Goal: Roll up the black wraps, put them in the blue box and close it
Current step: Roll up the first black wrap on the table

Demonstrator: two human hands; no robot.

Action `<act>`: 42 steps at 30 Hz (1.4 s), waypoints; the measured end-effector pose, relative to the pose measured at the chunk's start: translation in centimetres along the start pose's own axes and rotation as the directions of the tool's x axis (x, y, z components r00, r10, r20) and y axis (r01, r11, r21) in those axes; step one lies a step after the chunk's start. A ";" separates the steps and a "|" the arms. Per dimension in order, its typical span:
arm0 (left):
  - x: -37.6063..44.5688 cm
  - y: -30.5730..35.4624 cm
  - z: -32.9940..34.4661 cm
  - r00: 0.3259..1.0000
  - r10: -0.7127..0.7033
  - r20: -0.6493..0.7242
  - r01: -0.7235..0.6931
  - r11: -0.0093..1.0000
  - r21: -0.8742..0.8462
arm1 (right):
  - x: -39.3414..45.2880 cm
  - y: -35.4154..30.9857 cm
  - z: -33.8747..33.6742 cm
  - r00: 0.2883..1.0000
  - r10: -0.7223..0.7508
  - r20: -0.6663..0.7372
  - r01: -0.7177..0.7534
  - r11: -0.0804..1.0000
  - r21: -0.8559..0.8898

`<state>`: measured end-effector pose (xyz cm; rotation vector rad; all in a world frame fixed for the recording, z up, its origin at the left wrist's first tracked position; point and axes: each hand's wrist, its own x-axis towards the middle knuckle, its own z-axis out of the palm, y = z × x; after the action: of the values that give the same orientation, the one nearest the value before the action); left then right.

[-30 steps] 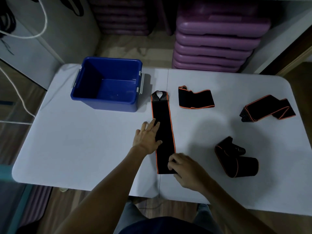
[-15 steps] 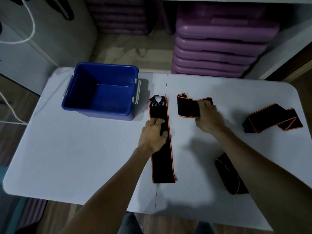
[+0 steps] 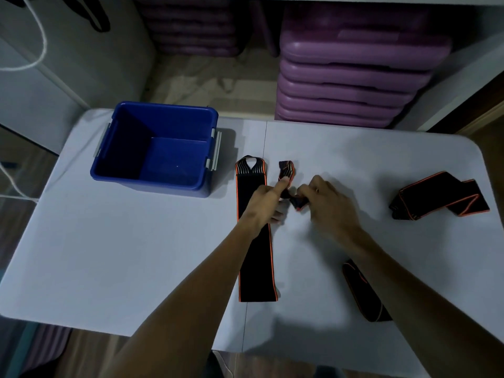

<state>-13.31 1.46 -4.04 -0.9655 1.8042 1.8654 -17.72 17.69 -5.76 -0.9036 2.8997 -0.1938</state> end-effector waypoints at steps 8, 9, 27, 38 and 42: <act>-0.4 -2.3 -1.0 0.980 0.025 -0.199 -0.036 0.998 -0.056 | -8.0 -3.7 0.1 0.959 -0.239 -0.154 0.270 0.934 0.233; -0.5 -2.5 -1.5 0.975 0.032 -0.221 -0.046 0.997 -0.058 | -8.8 -4.1 0.2 0.954 -0.277 -0.116 0.299 0.905 0.302; -4.9 -0.3 -5.9 0.950 0.267 -0.163 -0.293 0.941 -0.169 | -6.8 -5.9 -1.3 0.925 -0.060 0.376 -0.286 0.542 0.790; -4.3 3.4 -6.3 0.947 0.273 -0.168 -0.290 0.953 -0.085 | -8.9 -9.0 -2.4 0.991 0.028 0.128 -0.129 0.409 0.903; -3.8 0.8 -6.0 0.969 0.185 -0.163 -0.189 0.982 -0.005 | -8.9 -10.1 1.0 0.952 0.140 0.272 -0.306 0.430 0.849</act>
<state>-9.89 -3.72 -0.53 -1.0112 2.0383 1.9701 -4.69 14.43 -4.77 -0.2773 2.1552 -1.3817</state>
